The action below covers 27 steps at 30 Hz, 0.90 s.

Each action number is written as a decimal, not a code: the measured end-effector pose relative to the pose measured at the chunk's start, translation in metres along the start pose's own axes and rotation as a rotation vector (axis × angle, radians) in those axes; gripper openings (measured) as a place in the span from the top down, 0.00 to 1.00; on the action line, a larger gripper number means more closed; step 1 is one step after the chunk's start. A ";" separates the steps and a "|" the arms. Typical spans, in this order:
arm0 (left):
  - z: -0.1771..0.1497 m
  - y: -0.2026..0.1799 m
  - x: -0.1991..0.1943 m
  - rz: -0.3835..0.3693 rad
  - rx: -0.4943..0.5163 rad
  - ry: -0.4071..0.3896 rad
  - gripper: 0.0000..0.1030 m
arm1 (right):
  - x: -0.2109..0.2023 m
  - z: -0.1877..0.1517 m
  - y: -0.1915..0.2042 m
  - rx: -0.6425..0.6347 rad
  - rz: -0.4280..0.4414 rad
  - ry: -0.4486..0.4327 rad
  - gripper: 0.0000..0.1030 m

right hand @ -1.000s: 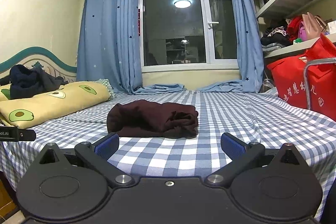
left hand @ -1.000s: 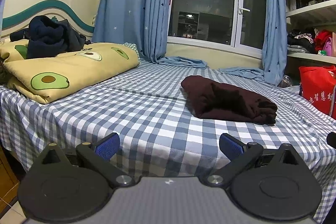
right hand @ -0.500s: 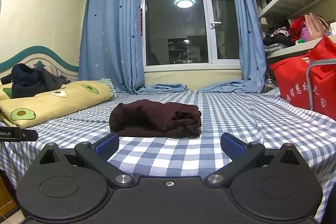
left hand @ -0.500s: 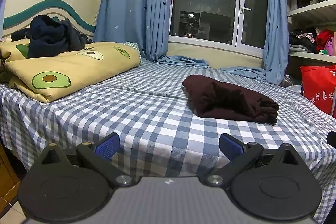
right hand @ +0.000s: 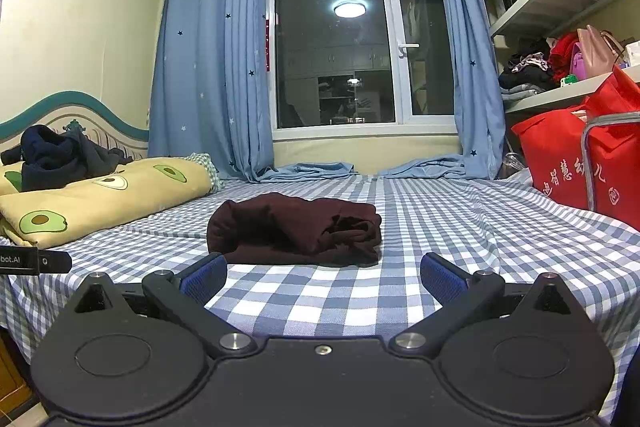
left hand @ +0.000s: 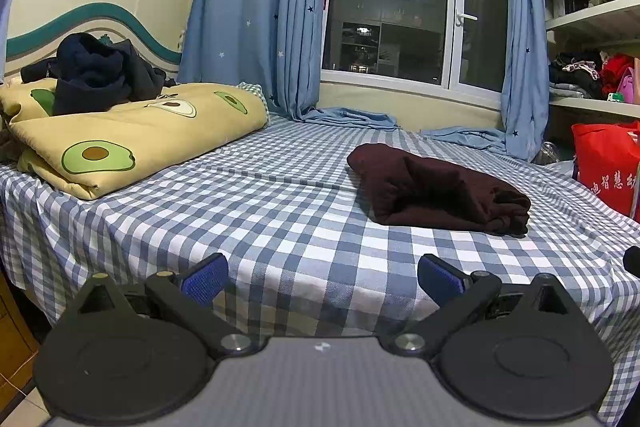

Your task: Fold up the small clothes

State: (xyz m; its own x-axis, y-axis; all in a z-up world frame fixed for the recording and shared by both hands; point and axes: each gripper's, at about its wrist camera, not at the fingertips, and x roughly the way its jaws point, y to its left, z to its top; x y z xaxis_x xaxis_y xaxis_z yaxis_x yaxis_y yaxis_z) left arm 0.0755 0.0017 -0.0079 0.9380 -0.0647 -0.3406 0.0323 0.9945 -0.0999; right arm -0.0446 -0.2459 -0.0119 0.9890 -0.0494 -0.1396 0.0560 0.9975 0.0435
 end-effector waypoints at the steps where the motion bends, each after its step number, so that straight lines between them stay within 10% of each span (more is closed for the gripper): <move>1: 0.000 0.000 0.000 0.000 -0.001 0.000 0.01 | 0.000 0.000 0.000 -0.001 0.000 0.000 0.00; 27: 0.002 -0.001 -0.002 0.003 0.002 -0.006 0.01 | -0.002 0.001 0.000 -0.002 0.002 -0.004 0.00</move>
State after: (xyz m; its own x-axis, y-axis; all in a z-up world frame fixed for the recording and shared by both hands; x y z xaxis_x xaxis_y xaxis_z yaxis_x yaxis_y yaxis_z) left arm 0.0740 0.0008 -0.0054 0.9400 -0.0615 -0.3355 0.0303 0.9948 -0.0975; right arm -0.0460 -0.2455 -0.0109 0.9896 -0.0475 -0.1360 0.0536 0.9977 0.0416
